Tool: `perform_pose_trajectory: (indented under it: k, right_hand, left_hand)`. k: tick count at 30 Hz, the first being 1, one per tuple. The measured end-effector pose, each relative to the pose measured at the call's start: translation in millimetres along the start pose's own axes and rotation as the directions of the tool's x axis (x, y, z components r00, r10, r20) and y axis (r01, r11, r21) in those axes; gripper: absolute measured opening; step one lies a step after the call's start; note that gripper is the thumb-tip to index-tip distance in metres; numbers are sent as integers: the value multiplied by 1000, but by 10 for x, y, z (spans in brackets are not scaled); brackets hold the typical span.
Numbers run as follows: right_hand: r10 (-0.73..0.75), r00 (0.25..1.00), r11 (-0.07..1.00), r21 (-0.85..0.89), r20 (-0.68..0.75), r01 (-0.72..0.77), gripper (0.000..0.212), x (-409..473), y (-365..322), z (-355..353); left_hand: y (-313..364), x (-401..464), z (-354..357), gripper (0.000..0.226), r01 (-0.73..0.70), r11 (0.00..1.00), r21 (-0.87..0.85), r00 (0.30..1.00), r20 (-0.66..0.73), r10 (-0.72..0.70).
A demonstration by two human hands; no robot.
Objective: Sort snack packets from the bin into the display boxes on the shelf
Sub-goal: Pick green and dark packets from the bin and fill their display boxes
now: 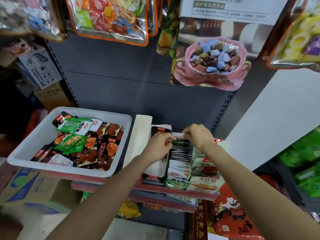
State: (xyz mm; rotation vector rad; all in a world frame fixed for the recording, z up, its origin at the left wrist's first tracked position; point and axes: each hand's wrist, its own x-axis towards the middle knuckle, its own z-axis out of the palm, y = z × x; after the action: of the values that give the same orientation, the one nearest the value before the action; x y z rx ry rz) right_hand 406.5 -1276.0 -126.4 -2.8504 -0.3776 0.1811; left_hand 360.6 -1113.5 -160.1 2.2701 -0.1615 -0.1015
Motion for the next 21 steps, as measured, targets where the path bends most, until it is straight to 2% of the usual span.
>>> perform_pose_trajectory:
  k: [3,8,11,13,16,21]
  right_hand:
    - [-39,998,998,41,-48,41,25,-64,-107,-6]
    - [-152,979,965,195,-134,176,31,-88,-599,151]
    - [-153,977,959,216,-149,183,33,-14,-1025,319]
    - [-169,980,950,247,-101,189,36,60,-1331,472]
    - [-203,979,935,289,-37,205,41,205,-1825,700]
    - [-239,970,937,272,46,218,57,528,-2572,1044]
  left_hand:
    - [-30,-44,-65,26,-11,1000,-13,998,-58,10]
    - [-264,-202,-432,20,12,1000,-1,960,-280,-12]
    - [-498,-375,-777,18,49,986,159,926,-378,15]
    - [-692,-505,-1011,16,100,945,313,917,-397,35]
    - [-1085,-629,-1365,20,183,889,421,915,-404,3]
    - [-1895,-634,-1958,40,336,801,496,928,-321,-191]
